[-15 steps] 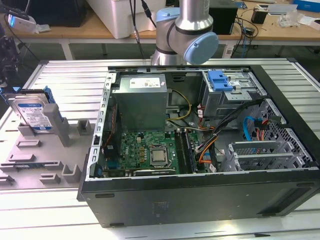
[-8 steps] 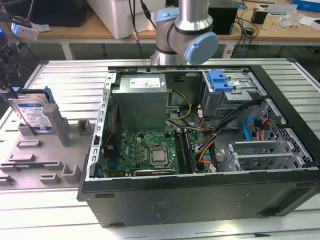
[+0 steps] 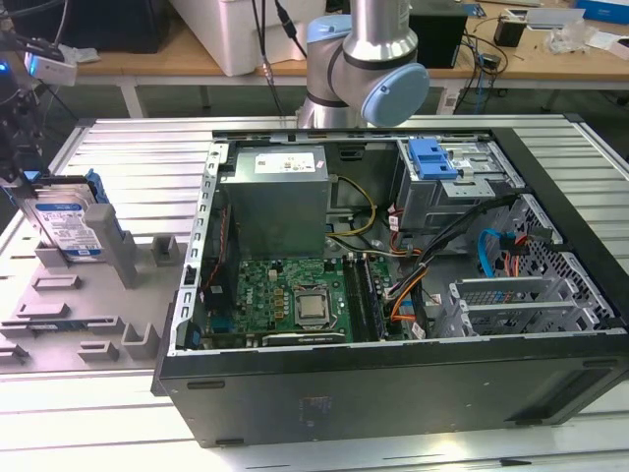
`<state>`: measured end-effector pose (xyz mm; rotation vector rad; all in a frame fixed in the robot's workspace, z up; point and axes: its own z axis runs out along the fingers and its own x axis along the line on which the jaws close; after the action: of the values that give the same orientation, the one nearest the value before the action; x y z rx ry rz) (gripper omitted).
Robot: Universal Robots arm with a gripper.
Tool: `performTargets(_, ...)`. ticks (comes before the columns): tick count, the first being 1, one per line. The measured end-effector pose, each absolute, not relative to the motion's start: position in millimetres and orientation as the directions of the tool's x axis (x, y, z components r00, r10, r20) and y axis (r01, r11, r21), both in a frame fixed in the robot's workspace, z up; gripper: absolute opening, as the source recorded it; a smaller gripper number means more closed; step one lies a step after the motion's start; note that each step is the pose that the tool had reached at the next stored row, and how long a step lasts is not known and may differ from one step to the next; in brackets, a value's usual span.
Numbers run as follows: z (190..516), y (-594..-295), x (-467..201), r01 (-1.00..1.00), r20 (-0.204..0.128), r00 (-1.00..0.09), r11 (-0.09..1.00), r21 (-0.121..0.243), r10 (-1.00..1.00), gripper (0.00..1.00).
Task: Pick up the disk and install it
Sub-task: 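Pick up the disk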
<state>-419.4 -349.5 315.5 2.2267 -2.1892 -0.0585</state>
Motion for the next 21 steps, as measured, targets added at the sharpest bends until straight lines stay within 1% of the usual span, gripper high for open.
performTargets(21, 294.1, -349.5, -420.6, -0.999, -0.012, 0.017, -0.017, 0.035, -1.000, 0.48)
